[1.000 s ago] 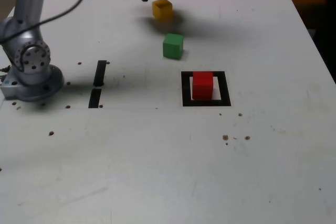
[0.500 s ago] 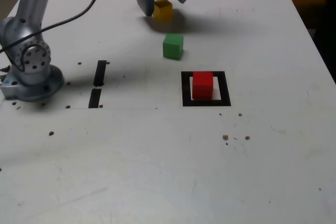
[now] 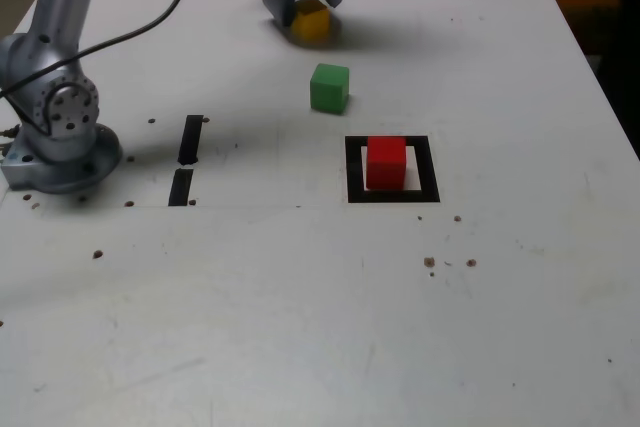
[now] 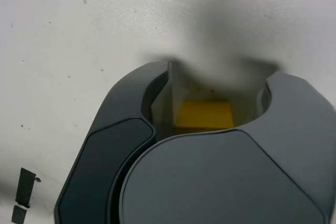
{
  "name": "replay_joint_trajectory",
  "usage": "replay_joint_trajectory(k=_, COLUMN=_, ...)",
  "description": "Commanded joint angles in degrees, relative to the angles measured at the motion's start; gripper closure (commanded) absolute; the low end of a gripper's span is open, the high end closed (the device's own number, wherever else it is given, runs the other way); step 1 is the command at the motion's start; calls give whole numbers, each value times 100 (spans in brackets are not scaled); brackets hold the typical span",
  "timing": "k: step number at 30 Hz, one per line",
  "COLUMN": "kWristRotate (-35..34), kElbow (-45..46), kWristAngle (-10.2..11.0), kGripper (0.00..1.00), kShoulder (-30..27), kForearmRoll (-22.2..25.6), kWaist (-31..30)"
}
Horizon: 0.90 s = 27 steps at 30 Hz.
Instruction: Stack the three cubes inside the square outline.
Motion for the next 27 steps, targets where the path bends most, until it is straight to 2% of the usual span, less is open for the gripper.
replay_joint_trajectory(k=1, kWristRotate=-9, kElbow=3, kWristAngle=-16, kGripper=53, kShoulder=-76, kForearmRoll=-29, kWaist=-21)
replay_joint_trajectory(k=8, kWristRotate=-7, kElbow=92, kWristAngle=-113, kGripper=66, kShoulder=-108, kForearmRoll=-152, kWaist=-95)
replay_joint_trajectory(k=12, kWristRotate=22, kElbow=43, kWristAngle=-129, kGripper=80, kShoulder=-226, kForearmRoll=-67, kWaist=-250)
replay_joint_trajectory(k=14, kWristRotate=30, kElbow=-51, kWristAngle=-119, kGripper=81, kShoulder=-424, kForearmRoll=65, kWaist=-391)
replay_joint_trajectory(k=17, kWristRotate=-1, kElbow=-312, kWristAngle=-81, kGripper=82, kShoulder=-838, kForearmRoll=437, kWaist=-745)
replay_joint_trajectory(k=21, kWristRotate=-105, kElbow=-920, kWristAngle=-71, kGripper=83, kShoulder=-1355, kForearmRoll=1311, kWaist=-1552)
replay_joint_trajectory(k=22, kWristRotate=-163, kElbow=-1135, kWristAngle=-109, kGripper=83, kShoulder=-1445, kForearmRoll=1633, kWaist=-1913)
replay_joint_trajectory(k=24, kWristRotate=-272, kElbow=-1253, kWristAngle=-159, kGripper=83, kShoulder=-1485, kForearmRoll=1860, kWaist=-2314)
replay_joint_trajectory(k=27, kWristRotate=-532, kElbow=-1205, kWristAngle=-180, kGripper=83, kShoulder=-1497, kForearmRoll=1948, kWaist=-2899)
